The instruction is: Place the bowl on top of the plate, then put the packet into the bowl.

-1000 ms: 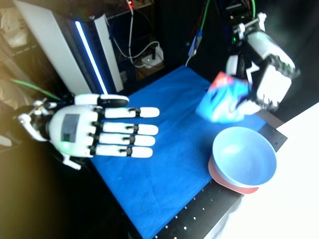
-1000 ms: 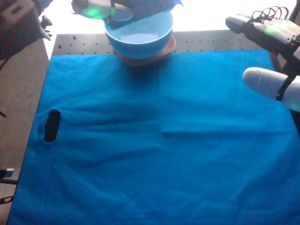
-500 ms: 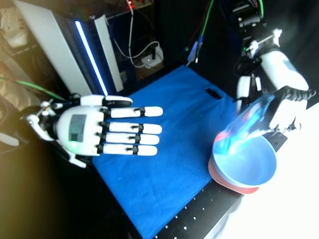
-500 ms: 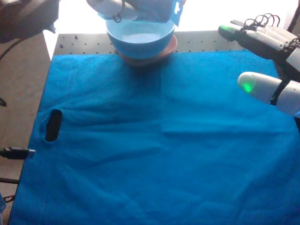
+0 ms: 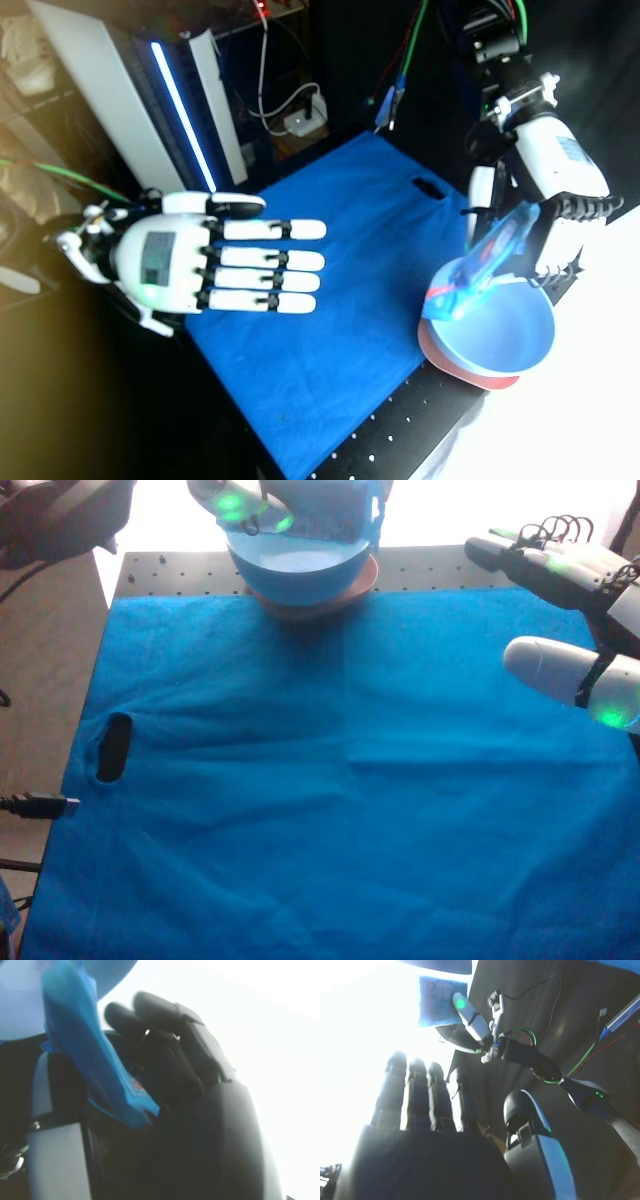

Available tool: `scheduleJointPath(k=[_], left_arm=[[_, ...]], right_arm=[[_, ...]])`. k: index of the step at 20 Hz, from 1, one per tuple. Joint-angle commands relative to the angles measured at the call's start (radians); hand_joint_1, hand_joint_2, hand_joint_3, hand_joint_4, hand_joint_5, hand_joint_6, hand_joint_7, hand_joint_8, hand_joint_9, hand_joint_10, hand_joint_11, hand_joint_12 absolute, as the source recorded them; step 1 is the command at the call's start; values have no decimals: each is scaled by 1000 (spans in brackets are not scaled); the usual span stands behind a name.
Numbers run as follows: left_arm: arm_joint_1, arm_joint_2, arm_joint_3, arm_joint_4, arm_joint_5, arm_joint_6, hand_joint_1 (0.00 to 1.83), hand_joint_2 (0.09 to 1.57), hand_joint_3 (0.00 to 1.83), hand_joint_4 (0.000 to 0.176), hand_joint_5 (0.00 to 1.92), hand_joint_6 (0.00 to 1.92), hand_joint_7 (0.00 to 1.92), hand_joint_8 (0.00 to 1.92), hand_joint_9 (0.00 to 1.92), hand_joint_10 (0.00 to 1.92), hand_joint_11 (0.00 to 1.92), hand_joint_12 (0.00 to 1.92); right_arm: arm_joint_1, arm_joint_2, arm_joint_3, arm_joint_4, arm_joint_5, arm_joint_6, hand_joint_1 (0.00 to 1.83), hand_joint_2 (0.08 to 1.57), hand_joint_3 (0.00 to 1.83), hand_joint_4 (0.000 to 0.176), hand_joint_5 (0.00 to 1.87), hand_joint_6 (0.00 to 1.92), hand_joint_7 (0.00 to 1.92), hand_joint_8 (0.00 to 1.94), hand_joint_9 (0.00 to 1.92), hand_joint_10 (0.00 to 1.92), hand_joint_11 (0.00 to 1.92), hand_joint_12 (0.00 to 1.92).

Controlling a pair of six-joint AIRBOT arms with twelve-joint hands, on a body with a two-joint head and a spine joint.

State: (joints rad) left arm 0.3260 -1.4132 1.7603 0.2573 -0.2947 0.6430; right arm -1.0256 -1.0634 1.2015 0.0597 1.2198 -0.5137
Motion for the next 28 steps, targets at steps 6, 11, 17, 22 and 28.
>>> scheduleJointPath(k=[6,11,17,22,28], left_arm=[[-26,-3,2,-7,-107,18,915,954,0,15,605,0,712,0,699,128,152,1187],[-26,-2,-2,-4,-108,19,846,965,2,72,550,0,638,0,672,29,96,1234],[-19,8,-17,-4,-126,19,784,980,1,94,514,0,614,0,642,4,45,1229],[14,53,-69,-4,-178,20,160,1111,24,176,89,6,4,0,3,0,0,13],[141,211,-237,-127,-368,89,0,1065,0,176,0,0,0,0,0,0,0,0]], right_arm=[[5,-6,5,13,120,6,21,1409,6,69,144,5,91,3,67,5,92,42],[3,-7,5,13,120,6,0,1399,1,68,159,6,124,11,87,9,74,38],[1,-9,5,13,120,6,0,1404,3,69,148,0,104,0,72,0,87,55],[1,-8,4,14,120,6,0,1345,0,136,146,1,111,2,47,2,2,5],[-13,21,-11,34,121,6,0,1350,0,112,98,0,29,0,0,0,0,0]])
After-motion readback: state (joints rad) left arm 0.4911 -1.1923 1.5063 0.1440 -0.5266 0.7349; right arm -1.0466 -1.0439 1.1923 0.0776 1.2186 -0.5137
